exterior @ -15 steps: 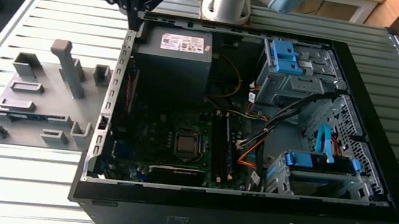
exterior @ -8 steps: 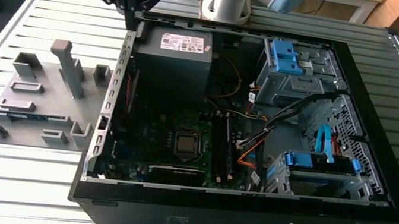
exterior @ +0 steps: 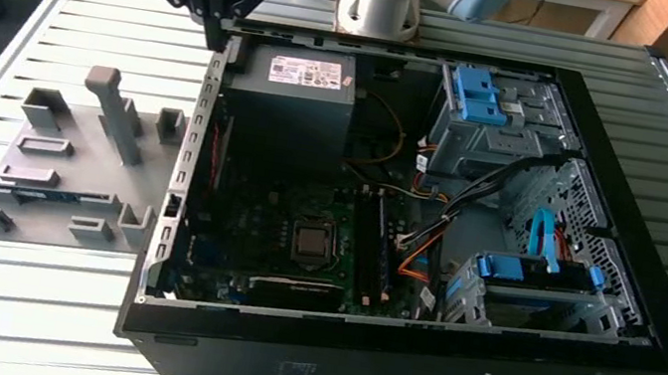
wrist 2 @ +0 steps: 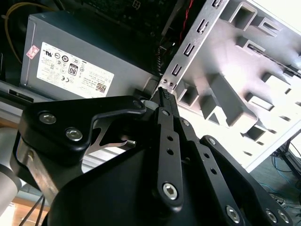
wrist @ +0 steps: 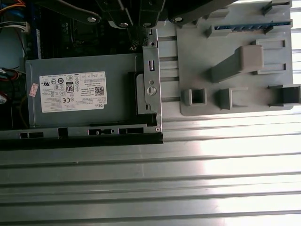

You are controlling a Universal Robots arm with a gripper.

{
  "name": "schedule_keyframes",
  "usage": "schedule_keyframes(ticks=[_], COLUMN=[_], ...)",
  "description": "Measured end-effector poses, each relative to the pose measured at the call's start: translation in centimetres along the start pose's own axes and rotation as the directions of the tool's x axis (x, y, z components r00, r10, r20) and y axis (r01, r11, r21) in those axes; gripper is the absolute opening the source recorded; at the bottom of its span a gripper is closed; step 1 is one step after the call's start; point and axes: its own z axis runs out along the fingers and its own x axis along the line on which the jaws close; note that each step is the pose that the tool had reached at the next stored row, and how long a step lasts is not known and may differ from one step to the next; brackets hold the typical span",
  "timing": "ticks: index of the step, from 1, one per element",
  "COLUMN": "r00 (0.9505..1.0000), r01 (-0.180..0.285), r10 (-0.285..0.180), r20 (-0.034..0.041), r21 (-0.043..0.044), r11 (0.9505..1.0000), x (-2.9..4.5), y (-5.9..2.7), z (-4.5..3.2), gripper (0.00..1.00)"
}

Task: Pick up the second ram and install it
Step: 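Reach for the second ram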

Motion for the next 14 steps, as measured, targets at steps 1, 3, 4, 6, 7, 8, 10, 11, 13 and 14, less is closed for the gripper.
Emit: schedule_keyframes(ticks=[1,3,4,6,7,8,10,11,13,14], r00=[1.0000,1.0000,1.0000,1.0000,1.0000,1.0000,1.0000,1.0000,1.0000,1.0000], r01=[0.000,0.000,0.000,0.000,0.000,0.000,0.000,0.000,0.000,0.000], r10=[0.000,0.000,0.000,0.000,0.000,0.000,0.000,0.000,0.000,0.000], r20=[0.0000,0.0000,0.0000,0.0001,0.0000,0.0000,0.0000,0.0001,0.0000,0.0000], r21=[0.0000,0.0000,-0.0001,-0.0001,0.0000,0.0000,0.0000,-0.0001,0.0000,0.0000], r11=[1.0000,1.0000,1.0000,1.0000,1.0000,1.0000,1.0000,1.0000,1.0000,1.0000], x=[0.05,0.17,0.22,0.33,0.38,0.42,0.52,0.56,0.66,0.71], y=[-0.01,-0.01,-0.02,-0.03,-0.03,-0.03,-0.04,-0.05,-0.06,-0.06], z=[0.01,0.02,0.03,0.04,0.05,0.05,0.07,0.08,0.09,0.10], gripper=[0.10,0.10,0.10,0.10,0.10,0.10,0.10,0.10,0.10,0.10])
